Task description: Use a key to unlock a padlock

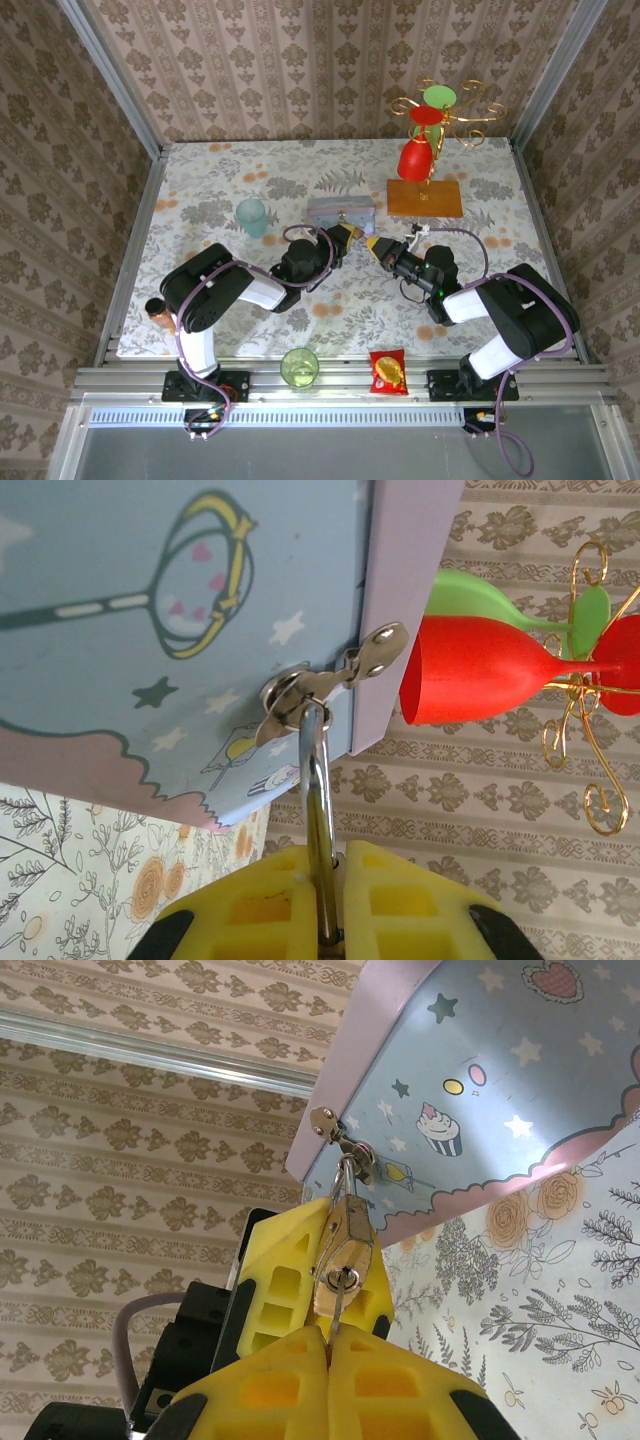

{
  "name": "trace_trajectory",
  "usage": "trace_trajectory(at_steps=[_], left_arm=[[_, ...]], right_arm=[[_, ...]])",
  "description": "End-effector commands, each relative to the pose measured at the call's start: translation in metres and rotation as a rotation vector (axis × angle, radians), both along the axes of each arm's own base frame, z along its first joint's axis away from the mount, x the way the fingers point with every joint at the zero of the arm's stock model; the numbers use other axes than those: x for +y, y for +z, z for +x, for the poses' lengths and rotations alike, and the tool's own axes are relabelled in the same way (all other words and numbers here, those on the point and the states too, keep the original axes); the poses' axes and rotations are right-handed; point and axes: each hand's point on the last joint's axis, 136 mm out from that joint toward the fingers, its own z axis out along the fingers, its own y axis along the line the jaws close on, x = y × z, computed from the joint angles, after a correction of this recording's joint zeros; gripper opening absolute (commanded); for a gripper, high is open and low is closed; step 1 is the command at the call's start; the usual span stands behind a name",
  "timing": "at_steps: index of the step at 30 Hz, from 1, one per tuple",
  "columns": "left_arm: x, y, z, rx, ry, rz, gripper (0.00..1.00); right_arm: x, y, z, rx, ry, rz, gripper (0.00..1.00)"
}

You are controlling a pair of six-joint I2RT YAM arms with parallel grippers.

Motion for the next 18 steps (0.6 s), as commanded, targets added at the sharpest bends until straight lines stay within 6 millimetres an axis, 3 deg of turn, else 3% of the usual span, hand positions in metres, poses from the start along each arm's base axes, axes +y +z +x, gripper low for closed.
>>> trace_trajectory(at_steps=[1,7,12,18], left_arm=[[-0.013,0.066,-0.004,-0.109,-0.034,-0.169,0.0],[-0.017,0.071,-0.008,-0.101,-0.057,-0.193,0.0],[-0.023,0.081,-0.012,-0.108,-0.083,-0.217,0.0],[-0.024,0.078,-0.014,-0.105,-0.091,-0.212,0.0]], right_arm=[[-0.003,0.023,0.009,-0.078,-0.031,0.021,0.0],[-0.003,0.021,0.013,-0.069,-0.035,0.026,0.0],[0.002,0.005,0.018,-0.018,-0.014,0.021,0.0],[0.005,-0.007,0.02,0.008,0.017,0.008,0.0]])
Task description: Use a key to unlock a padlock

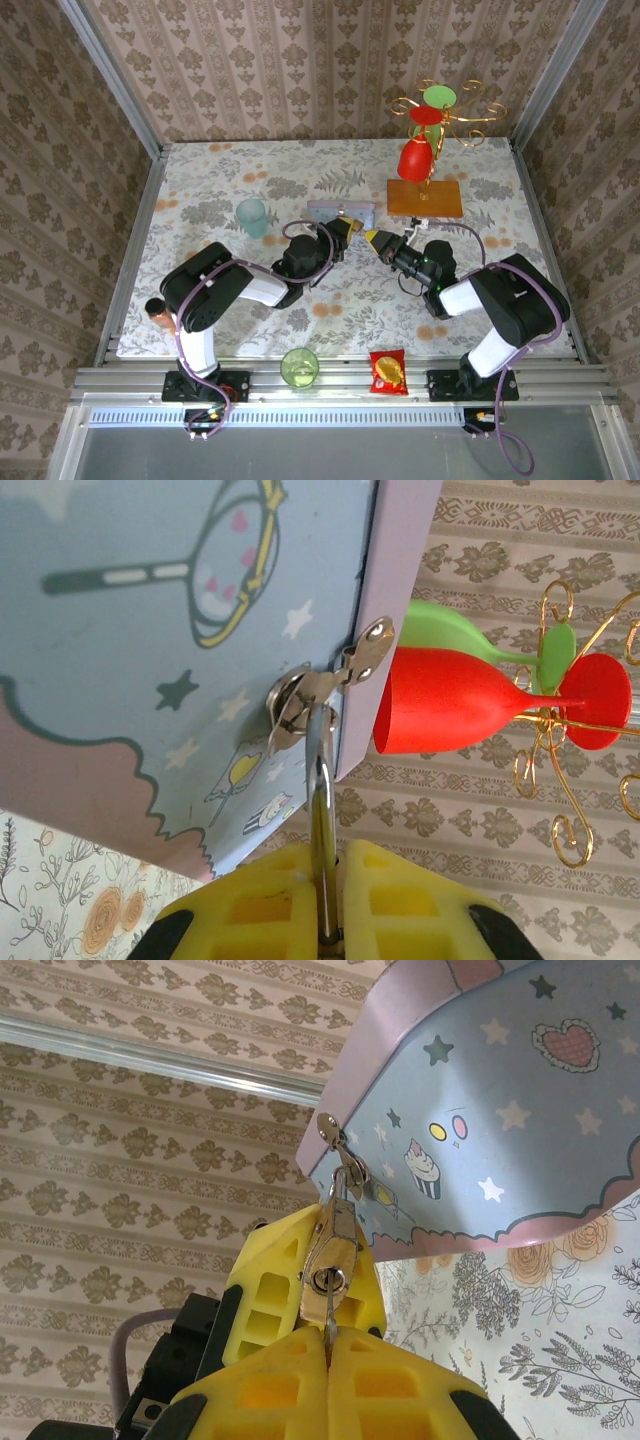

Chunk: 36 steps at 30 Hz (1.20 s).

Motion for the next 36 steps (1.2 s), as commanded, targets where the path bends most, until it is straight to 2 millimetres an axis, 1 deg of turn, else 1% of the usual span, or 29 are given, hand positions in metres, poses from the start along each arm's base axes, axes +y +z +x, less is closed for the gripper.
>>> trace_trajectory(at_steps=[1,6,9,13,18,19,23,25,28,30,32,33,35,36], left_arm=[[-0.024,0.066,-0.026,-0.124,-0.136,-0.161,0.0],[-0.023,0.062,-0.028,-0.117,-0.141,-0.155,0.0],[-0.026,0.061,-0.032,-0.11,-0.153,-0.158,0.0],[-0.03,0.063,-0.034,-0.113,-0.167,-0.162,0.0],[-0.035,0.063,-0.034,-0.115,-0.182,-0.164,0.0],[-0.037,0.062,-0.034,-0.113,-0.187,-0.163,0.0],[-0.039,0.053,-0.035,-0.091,-0.194,-0.159,0.0],[-0.039,0.052,-0.035,-0.093,-0.194,-0.152,0.0],[-0.037,0.054,-0.036,-0.105,-0.197,-0.147,0.0],[-0.04,0.056,-0.039,-0.117,-0.217,-0.142,0.0],[-0.044,0.051,-0.044,-0.126,-0.235,-0.116,0.0],[-0.046,0.045,-0.047,-0.126,-0.245,-0.099,0.0],[-0.047,0.023,-0.051,-0.097,-0.258,-0.061,0.0],[-0.046,0.008,-0.053,-0.068,-0.262,-0.041,0.0]], right_arm=[[0.001,-0.015,0.005,0.052,0.015,-0.014,0.0],[-0.006,-0.027,0.009,0.094,0.048,-0.007,0.0],[-0.006,-0.028,0.01,0.098,0.065,-0.005,0.0],[0.003,-0.028,0.011,0.106,0.121,0.004,0.0],[0.017,-0.036,0.01,0.139,0.219,0.018,0.0],[0.019,-0.038,0.009,0.144,0.236,0.018,0.0],[0.023,-0.036,0.005,0.127,0.284,0.013,0.0],[0.021,-0.035,0.004,0.125,0.293,0.013,0.0],[0.009,-0.045,0.009,0.161,0.271,0.018,0.0],[0.003,-0.049,0.01,0.172,0.26,0.016,0.0],[0.006,-0.05,0.008,0.161,0.261,0.001,0.0],[0.008,-0.052,0.006,0.16,0.263,-0.014,0.0],[0.01,-0.057,0.001,0.158,0.254,-0.061,0.0],[0.011,-0.063,-0.002,0.165,0.246,-0.099,0.0]])
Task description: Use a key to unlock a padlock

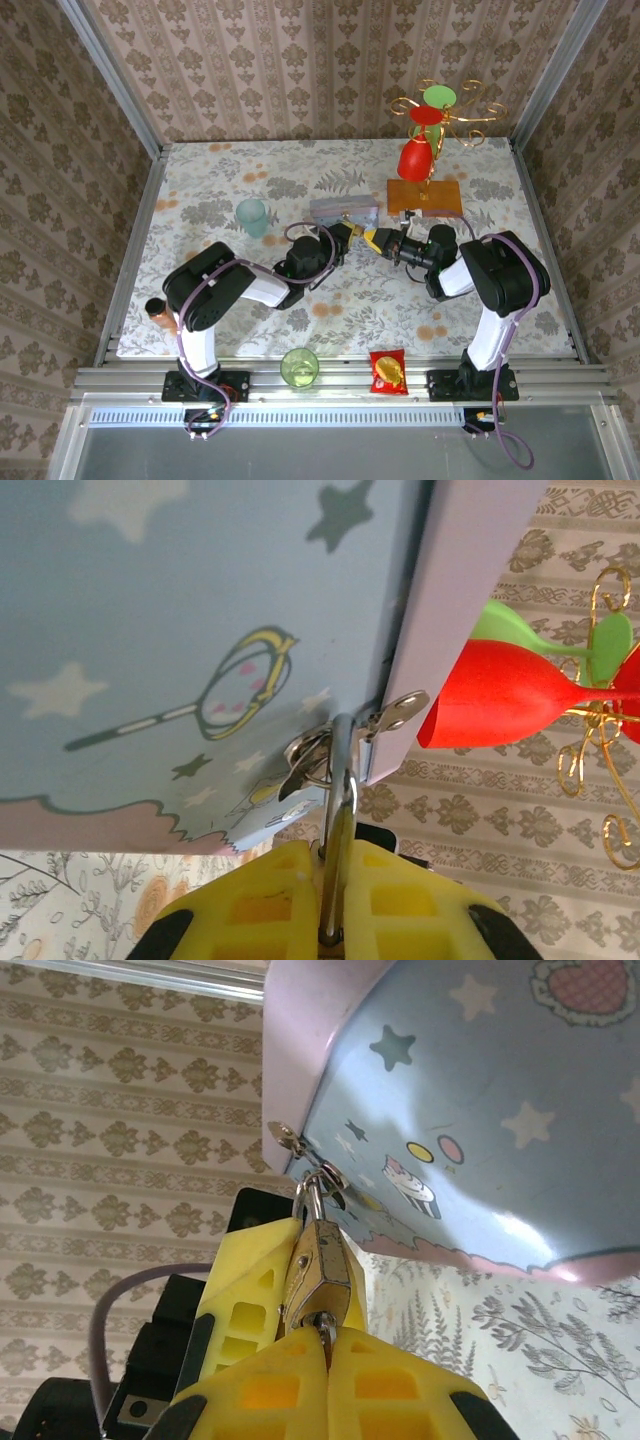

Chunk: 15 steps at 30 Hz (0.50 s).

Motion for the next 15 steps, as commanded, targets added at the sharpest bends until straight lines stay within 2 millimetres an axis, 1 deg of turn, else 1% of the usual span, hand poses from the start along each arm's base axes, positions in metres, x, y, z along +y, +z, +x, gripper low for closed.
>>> trace_trajectory(at_steps=[1,4,7,10,12,15], left_arm=[[-0.04,0.018,-0.05,-0.07,-0.246,-0.087,0.0],[-0.036,-0.006,-0.058,-0.058,-0.256,-0.023,0.0],[-0.031,-0.023,-0.063,-0.04,-0.26,0.017,0.0],[-0.026,-0.039,-0.069,-0.014,-0.266,0.048,0.0],[-0.025,-0.045,-0.073,-0.009,-0.271,0.065,0.01],[-0.025,-0.053,-0.077,-0.016,-0.28,0.094,0.05]], right_arm=[[0.009,-0.041,-0.018,0.079,0.011,-0.153,0.0],[0.016,-0.055,-0.033,0.052,0.027,-0.305,0.0],[0.019,-0.066,-0.046,0.028,0.038,-0.441,0.0],[0.018,-0.078,-0.057,0.038,0.047,-0.509,0.0],[0.017,-0.083,-0.061,0.041,0.049,-0.517,0.0],[0.02,-0.088,-0.066,0.016,0.038,-0.544,0.0]])
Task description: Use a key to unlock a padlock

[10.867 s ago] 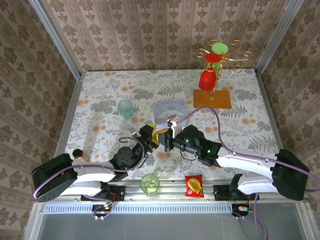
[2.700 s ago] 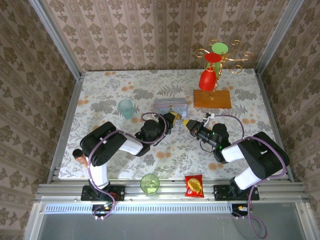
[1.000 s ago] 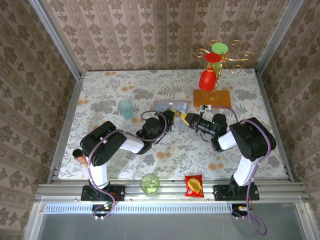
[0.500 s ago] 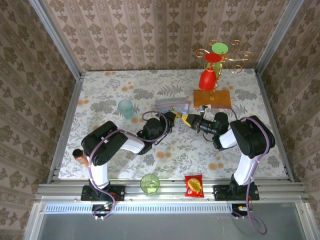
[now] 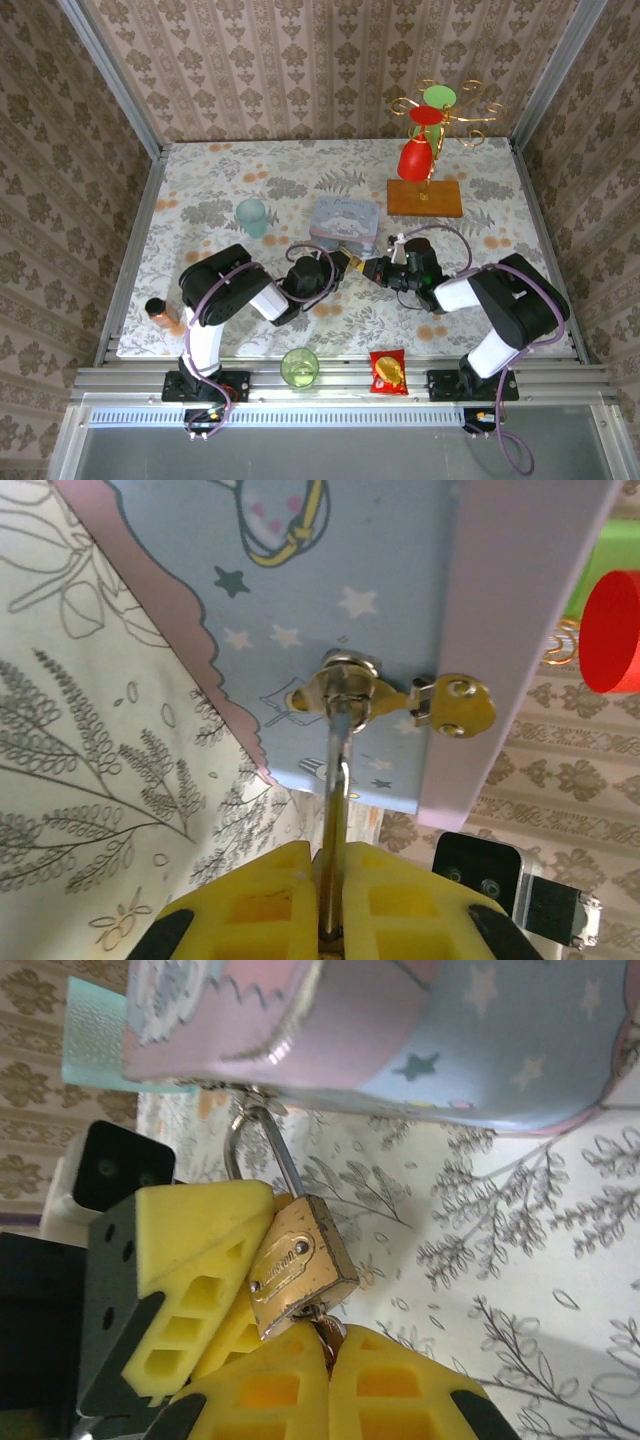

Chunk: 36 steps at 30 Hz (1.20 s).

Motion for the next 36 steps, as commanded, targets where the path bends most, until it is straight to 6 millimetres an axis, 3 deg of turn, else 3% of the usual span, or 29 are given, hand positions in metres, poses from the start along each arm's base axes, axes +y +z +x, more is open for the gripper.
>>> trace_trajectory(at_steps=[1,7,14,18,25,36], left_arm=[[-0.032,0.019,-0.038,-0.057,-0.193,-0.071,0.07],[-0.029,0.0,-0.042,-0.043,-0.2,-0.027,0.11],[-0.026,-0.002,-0.041,-0.068,-0.202,-0.001,0.25],[-0.024,-0.004,-0.039,-0.072,-0.199,0.01,0.18],[-0.022,0.005,-0.038,-0.128,-0.211,0.026,0.3],[-0.016,-0.007,-0.035,-0.139,-0.223,0.068,0.47]], right_arm=[[0.005,-0.015,-0.017,-0.043,0.043,-0.111,0.0],[0.007,-0.017,-0.021,-0.11,0.023,-0.188,0.0],[0.011,-0.014,-0.022,-0.113,0.035,-0.177,0.0],[0.011,-0.015,-0.024,-0.105,0.043,-0.178,0.0],[0.018,-0.009,-0.027,-0.089,0.061,-0.127,0.0],[0.013,0.003,-0.026,-0.064,0.018,-0.031,0.0]])
